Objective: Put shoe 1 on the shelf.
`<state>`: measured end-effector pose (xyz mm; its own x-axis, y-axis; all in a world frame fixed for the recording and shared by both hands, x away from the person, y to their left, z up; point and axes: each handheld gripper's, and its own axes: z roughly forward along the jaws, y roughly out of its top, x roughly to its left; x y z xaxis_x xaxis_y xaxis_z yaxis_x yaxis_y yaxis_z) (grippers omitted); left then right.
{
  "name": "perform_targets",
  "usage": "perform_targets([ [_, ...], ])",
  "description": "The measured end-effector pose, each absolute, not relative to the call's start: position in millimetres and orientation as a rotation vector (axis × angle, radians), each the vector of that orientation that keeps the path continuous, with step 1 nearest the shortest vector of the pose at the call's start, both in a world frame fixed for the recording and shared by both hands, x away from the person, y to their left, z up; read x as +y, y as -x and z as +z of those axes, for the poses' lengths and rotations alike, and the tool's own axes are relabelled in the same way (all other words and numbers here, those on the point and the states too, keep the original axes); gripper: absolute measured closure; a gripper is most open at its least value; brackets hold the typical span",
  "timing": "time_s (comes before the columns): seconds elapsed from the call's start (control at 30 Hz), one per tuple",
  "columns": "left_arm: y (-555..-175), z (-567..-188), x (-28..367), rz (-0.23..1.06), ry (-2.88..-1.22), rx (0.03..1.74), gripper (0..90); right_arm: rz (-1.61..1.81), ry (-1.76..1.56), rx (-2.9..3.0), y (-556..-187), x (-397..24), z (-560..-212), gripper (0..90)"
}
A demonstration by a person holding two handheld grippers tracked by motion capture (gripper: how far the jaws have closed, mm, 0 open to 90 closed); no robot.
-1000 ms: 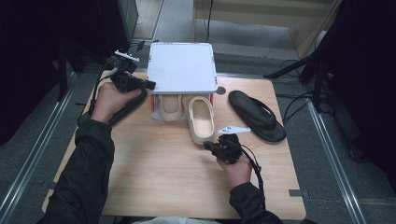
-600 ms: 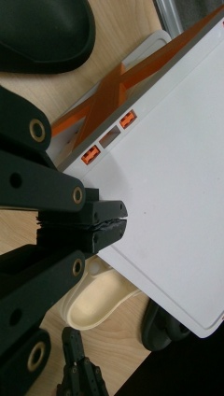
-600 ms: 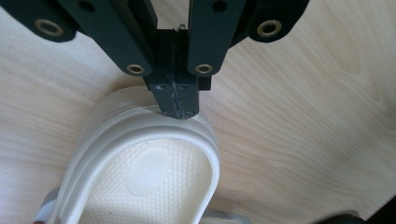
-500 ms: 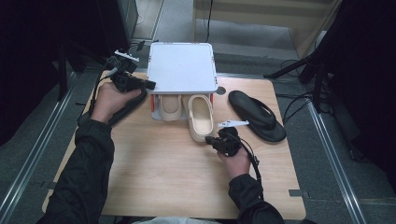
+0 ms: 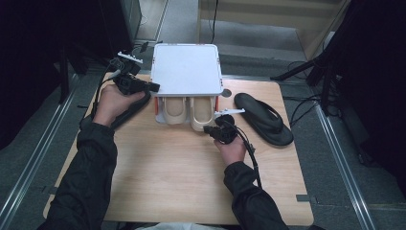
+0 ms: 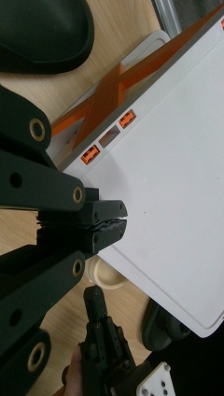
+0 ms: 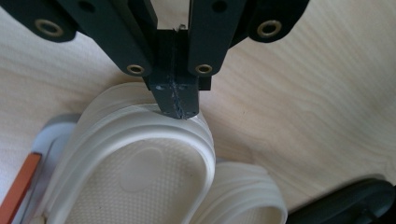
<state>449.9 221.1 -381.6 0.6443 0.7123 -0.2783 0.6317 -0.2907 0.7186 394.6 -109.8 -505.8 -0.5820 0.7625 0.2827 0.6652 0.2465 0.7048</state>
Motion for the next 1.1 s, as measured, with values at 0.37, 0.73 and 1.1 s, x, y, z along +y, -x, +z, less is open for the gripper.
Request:
perform_targets([
  [0.37,-449.4,-381.3,220.4,0.127,-2.011,1.043,88.2,1.23,-1.382,2.359,-414.4,-88.0,-505.6,90.0],
  [0.73,-449.2,-381.4,219.9,0.139,-2.016,1.034,89.9,1.268,-1.342,2.362,-406.9,-88.2,-502.7,90.0],
  [1.1,-446.6,-376.8,218.5,0.131,-2.031,1.062,80.7,1.389,-1.219,2.39,-366.8,-112.1,-481.6,87.5],
])
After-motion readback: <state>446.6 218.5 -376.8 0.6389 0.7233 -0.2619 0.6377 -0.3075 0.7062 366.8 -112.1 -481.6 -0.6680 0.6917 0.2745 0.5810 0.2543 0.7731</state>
